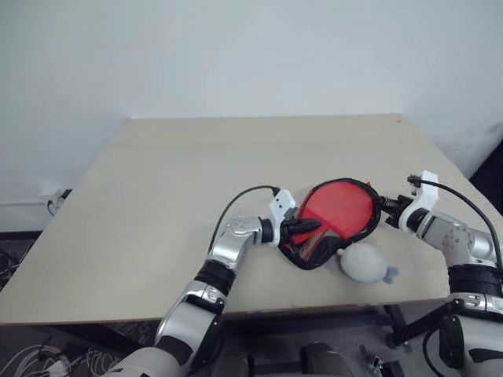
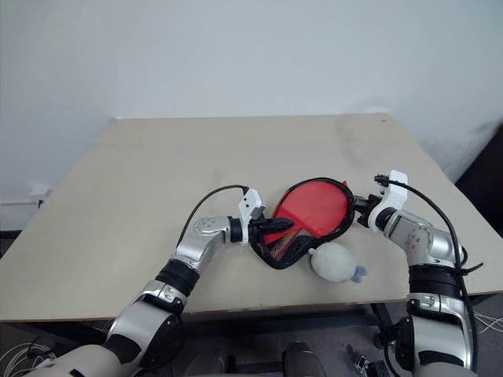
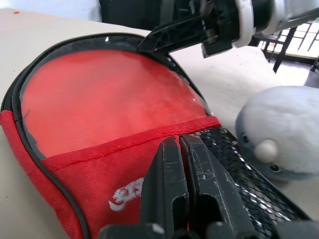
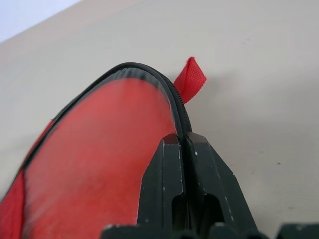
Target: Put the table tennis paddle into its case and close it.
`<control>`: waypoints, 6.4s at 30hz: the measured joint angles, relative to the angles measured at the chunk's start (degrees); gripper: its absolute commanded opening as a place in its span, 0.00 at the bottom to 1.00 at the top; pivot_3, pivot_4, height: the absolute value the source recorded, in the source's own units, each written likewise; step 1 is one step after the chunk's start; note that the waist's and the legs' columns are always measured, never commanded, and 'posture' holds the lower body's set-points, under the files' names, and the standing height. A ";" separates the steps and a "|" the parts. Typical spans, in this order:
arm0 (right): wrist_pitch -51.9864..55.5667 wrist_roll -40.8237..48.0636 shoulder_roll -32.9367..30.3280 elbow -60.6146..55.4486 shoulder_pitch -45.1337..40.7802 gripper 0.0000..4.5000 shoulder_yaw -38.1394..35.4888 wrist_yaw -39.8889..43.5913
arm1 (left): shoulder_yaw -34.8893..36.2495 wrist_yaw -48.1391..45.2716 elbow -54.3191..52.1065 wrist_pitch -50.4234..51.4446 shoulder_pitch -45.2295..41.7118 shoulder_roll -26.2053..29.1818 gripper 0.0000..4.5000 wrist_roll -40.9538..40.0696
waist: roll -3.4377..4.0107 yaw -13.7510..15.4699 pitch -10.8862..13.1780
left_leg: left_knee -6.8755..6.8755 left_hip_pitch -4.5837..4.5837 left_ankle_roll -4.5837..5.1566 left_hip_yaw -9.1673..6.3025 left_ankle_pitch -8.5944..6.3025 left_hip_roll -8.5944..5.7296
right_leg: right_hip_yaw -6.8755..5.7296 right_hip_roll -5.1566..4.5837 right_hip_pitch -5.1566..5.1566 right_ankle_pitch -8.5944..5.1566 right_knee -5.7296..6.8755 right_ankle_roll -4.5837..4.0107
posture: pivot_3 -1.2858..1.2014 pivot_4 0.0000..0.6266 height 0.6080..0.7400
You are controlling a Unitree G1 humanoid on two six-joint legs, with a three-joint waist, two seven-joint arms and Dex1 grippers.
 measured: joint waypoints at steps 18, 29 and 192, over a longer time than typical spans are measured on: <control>-5.55 -6.56 0.87 7.22 -1.98 0.10 1.01 -0.48 | 0.05 -0.13 -1.05 0.04 0.40 -0.01 0.00 -0.08 | 0.18 -0.77 -0.02 | 0.00 0.01 0.03 0.00 0.02 -0.08 | 0.12 0.00 0.01 0.02 0.02 0.04 | 0.52 0.00 1.00; -5.73 -7.56 0.87 7.18 -1.92 0.77 0.34 -0.32 | 0.05 -0.13 -1.05 0.04 0.42 -0.09 0.00 -0.08 | 0.20 -1.90 -0.03 | 0.00 0.06 0.05 0.01 0.03 -0.09 | 0.19 0.01 0.01 0.03 0.09 0.06 | 0.52 0.00 1.00; -12.01 -12.25 6.52 2.61 1.38 0.00 10.65 10.67 | -27.09 -35.65 -10.14 13.22 -8.86 27.21 0.01 -11.75 | 0.03 -4.47 0.09 | -0.22 0.69 0.07 -0.02 0.02 -0.28 | 0.69 0.11 0.10 -0.21 0.73 0.20 | 0.52 0.00 1.00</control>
